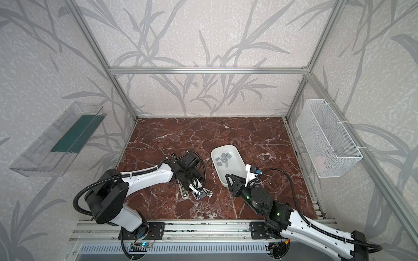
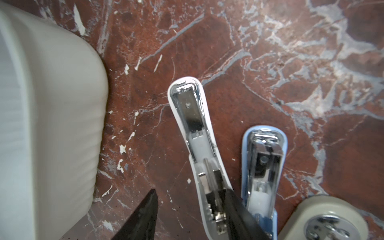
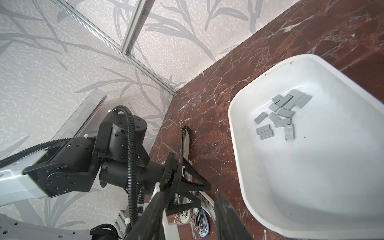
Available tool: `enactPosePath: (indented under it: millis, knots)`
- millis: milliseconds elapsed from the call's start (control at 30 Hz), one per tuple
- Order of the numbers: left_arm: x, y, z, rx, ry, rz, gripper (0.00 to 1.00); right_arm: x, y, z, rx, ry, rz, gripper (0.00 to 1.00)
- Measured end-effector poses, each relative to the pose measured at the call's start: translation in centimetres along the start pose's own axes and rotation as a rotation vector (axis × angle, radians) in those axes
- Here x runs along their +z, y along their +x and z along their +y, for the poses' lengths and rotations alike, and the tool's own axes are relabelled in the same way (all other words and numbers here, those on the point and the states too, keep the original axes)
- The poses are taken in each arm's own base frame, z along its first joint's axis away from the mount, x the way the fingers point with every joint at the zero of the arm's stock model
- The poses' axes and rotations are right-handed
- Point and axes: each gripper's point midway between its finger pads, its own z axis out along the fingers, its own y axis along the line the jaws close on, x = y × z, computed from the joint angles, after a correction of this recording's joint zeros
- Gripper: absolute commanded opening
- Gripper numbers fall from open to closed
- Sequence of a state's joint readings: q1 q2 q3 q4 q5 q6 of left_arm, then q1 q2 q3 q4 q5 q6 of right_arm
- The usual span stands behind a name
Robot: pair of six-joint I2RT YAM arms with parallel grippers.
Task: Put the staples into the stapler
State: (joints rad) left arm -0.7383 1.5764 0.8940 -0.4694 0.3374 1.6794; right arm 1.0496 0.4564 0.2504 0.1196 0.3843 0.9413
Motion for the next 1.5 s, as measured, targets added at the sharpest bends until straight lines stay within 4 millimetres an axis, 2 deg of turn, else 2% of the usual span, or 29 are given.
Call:
enactPosePath:
  millis: [133,333,633,733,800,900,1000,1033,1100,1167,1233,1300,1400,1500]
  knots:
    - [-0.5,-0.2,-0.5,0.022,0.007,-0.015,0.54,0.0,0.1,-0.1,-0.002,0.003,0.002,0.42]
    - [-2.0,-1.0,0.2,0.061,-0.048,-0.036,0.54,0.0,0.1,-0.3,-0.005,0.011,0.006,0.42]
    - [-1.7,-0.8,-0.1,0.068,-0.045,-0.024,0.53,0.0,0.2,-0.5,-0.018,0.023,0.007,0.43]
    - [-1.8,-1.2,0.8,0.045,-0.082,-0.021,0.52,0.1,0.2,-1.2,-0.067,0.068,0.015,0.46]
    - [-2.5,-1.9,2.0,0.010,-0.137,-0.030,0.56,0.0,-0.4,-1.3,-0.123,0.120,0.020,0.46]
    - [-5.4,-3.1,6.2,-0.141,-0.329,-0.066,0.65,-0.1,-3.0,-1.0,-0.192,0.204,-0.013,0.44]
    - [-10.3,-2.5,13.0,-0.453,-0.612,-0.103,0.77,-0.1,-6.1,-0.8,-0.257,0.288,-0.056,0.43]
    - [-12.5,-1.7,15.3,-0.583,-0.717,-0.112,0.98,0.0,-6.9,-0.8,-0.285,0.315,-0.061,0.43]
    - [-17.1,-0.1,18.8,-0.834,-0.914,-0.149,0.99,0.4,-7.9,-0.9,-0.347,0.369,-0.052,0.43]
    - [-21.3,1.2,20.4,-1.041,-1.080,-0.209,0.99,1.7,-8.8,-1.1,-0.414,0.434,-0.020,0.41]
    - [-23.1,2.5,19.7,-1.174,-1.181,-0.224,0.99,3.4,-9.2,-1.4,-0.461,0.481,0.024,0.39]
    - [-23.2,3.8,17.4,-1.274,-1.232,-0.212,0.99,5.9,-9.3,-1.8,-0.512,0.519,0.088,0.38]
    - [-21.7,6.2,12.3,-1.384,-1.259,-0.157,0.99,10.2,-8.5,-2.7,-0.596,0.563,0.203,0.34]
    - [-21.5,10.2,6.9,-1.542,-1.318,-0.075,0.99,14.1,-7.6,-3.7,-0.659,0.587,0.295,0.33]
